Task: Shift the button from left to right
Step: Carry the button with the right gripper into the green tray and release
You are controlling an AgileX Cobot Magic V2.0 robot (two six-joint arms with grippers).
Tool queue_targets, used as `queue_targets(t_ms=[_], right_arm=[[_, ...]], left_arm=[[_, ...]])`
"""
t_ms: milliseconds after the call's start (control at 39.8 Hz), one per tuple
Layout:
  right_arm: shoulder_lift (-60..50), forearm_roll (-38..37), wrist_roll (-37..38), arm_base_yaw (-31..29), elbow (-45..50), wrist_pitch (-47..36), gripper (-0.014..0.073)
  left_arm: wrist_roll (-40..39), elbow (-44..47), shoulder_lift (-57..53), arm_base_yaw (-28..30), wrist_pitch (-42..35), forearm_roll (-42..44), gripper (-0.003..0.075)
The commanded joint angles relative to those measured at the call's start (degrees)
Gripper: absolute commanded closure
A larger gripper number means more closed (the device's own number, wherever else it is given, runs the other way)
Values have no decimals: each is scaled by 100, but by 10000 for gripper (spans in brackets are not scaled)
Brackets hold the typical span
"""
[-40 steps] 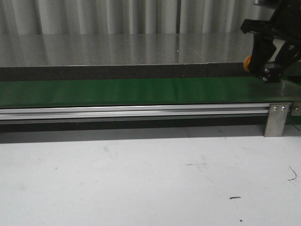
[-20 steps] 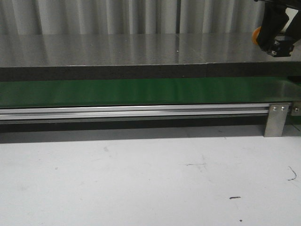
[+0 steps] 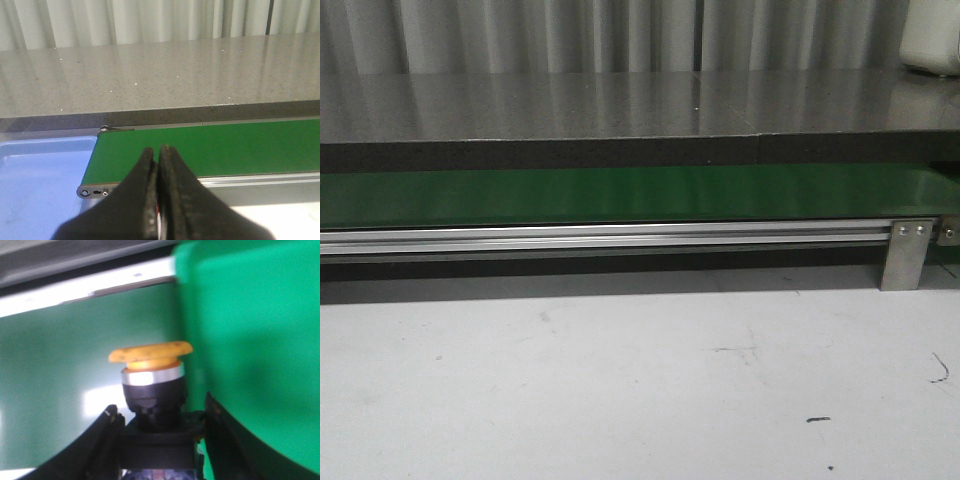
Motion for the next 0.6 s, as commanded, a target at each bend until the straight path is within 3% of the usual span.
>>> queue_targets(t_ms=[0, 276, 578], right_arm=[[-334, 40, -126, -427, -156, -219, 339], [-258, -241, -126, -1245, -156, -290, 339], [482, -271, -126, -1250, -156, -699, 337]], left_arm=[[-25, -140, 68, -44, -471, -66, 741], [-25, -140, 68, -44, -471, -66, 741], [-25, -140, 68, -44, -471, -66, 741]])
